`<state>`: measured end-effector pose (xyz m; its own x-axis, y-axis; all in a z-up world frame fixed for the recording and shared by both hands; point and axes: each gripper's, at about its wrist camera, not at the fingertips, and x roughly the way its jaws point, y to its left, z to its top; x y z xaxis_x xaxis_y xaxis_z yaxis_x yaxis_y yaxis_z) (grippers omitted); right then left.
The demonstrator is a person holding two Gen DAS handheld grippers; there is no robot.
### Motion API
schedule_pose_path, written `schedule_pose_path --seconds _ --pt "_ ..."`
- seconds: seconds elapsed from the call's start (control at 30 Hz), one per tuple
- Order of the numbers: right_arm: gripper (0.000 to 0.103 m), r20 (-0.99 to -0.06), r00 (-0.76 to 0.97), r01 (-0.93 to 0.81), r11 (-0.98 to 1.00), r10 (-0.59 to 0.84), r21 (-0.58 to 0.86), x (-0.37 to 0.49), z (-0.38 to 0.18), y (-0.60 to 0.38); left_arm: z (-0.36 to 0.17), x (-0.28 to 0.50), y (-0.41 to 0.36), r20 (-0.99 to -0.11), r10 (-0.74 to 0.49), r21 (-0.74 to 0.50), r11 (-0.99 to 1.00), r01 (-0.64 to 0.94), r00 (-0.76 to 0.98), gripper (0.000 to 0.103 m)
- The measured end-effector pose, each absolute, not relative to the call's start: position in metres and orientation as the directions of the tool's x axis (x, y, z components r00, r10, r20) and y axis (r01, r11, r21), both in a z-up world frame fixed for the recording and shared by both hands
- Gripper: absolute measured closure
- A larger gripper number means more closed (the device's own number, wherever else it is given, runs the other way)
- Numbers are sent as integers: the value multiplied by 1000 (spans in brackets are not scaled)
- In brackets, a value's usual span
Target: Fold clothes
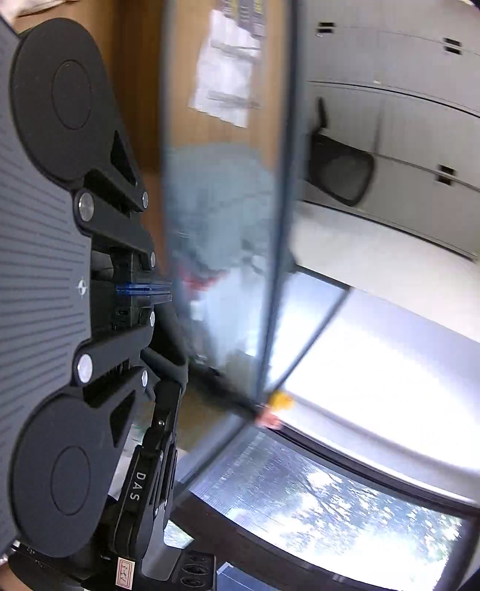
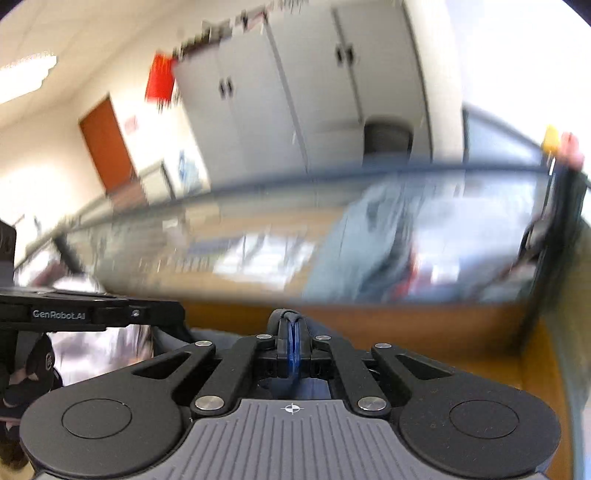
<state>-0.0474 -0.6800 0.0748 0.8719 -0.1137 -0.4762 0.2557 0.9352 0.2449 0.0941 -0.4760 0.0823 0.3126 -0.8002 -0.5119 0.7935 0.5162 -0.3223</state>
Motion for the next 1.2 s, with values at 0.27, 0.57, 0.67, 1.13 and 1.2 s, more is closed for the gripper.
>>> schedule_pose_path --seconds 0.27,0.57,0.67,1.13,1.2 --pt "100 -458 876 265 945 -154 191 -49 90 -685 45 84 -457 -601 -751 -307 535 787 275 103" --pt "100 -698 696 382 910 -169 162 -93 -10 -657 -70 45 -408 -812 -539 -198 618 761 226 103" --pt "100 -743 645 407 903 -178 137 -107 -36 -648 -92 40 -390 -839 -507 -214 640 738 197 103" --pt "100 -708 692 338 930 -141 146 -105 -19 -629 -83 13 -436 -769 -616 -218 506 835 172 54" --pt "100 -700 702 328 933 -135 149 -103 -16 -627 -83 11 -452 -759 -627 -202 482 853 175 47"
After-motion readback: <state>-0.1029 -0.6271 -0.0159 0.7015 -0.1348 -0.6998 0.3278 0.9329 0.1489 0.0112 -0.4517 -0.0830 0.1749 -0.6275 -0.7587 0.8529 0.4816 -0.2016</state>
